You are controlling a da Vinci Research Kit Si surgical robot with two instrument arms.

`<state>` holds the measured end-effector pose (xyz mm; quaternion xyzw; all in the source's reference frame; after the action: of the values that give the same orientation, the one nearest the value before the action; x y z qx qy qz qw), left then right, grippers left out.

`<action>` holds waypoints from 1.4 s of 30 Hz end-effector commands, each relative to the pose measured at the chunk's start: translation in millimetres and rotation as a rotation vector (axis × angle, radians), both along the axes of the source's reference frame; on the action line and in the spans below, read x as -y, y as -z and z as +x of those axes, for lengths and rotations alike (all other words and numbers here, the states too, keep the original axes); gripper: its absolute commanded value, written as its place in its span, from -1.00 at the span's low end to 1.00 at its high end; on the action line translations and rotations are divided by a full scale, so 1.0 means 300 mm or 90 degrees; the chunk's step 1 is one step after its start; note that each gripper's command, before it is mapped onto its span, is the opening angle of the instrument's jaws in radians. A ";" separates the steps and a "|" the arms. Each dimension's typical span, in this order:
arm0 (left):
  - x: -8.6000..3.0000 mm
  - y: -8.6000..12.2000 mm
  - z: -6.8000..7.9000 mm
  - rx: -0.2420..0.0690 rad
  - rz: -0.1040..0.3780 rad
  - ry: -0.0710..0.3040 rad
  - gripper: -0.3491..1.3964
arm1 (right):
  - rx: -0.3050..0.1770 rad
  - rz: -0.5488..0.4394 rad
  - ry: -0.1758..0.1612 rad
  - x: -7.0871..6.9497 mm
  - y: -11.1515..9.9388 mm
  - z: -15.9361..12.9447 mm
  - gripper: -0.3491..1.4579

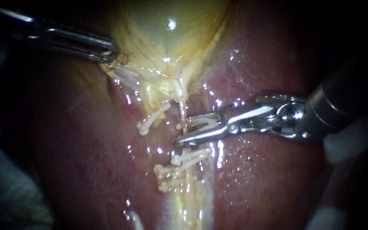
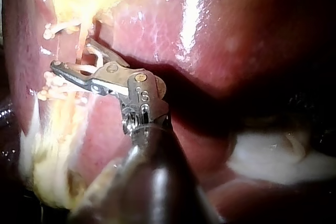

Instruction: Clipping third clip right tube

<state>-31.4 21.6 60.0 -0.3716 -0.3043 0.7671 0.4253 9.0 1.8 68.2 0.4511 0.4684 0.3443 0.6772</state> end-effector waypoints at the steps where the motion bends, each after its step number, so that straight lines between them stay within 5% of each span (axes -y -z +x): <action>1: 0.0000 0.0000 0.0000 0.000 0.000 0.000 -1.00 | -0.003 0.003 -0.003 -0.0001 -0.0003 0.0002 -0.12; 14: 0.0000 0.0000 -0.0002 0.000 0.000 0.000 -1.00 | -0.065 0.063 -0.054 0.0031 -0.0059 0.0062 -0.10; 28: -0.0001 0.0000 -0.0002 0.000 0.000 0.000 -1.00 | -0.159 0.093 -0.098 0.0011 0.0027 0.0083 -0.11; 34: -0.0001 -0.0001 -0.0002 0.000 0.000 0.000 -1.00 | -0.148 0.102 -0.122 -0.0031 0.0080 0.0087 -0.12; 42: 0.0000 -0.0001 -0.0002 0.000 0.000 0.000 -1.00 | -0.148 0.103 -0.125 -0.0040 0.0090 0.0099 -0.18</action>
<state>-31.5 21.6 60.0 -0.3716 -0.3042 0.7670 0.4256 11.9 3.1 65.4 0.4940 0.5549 0.3928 0.5421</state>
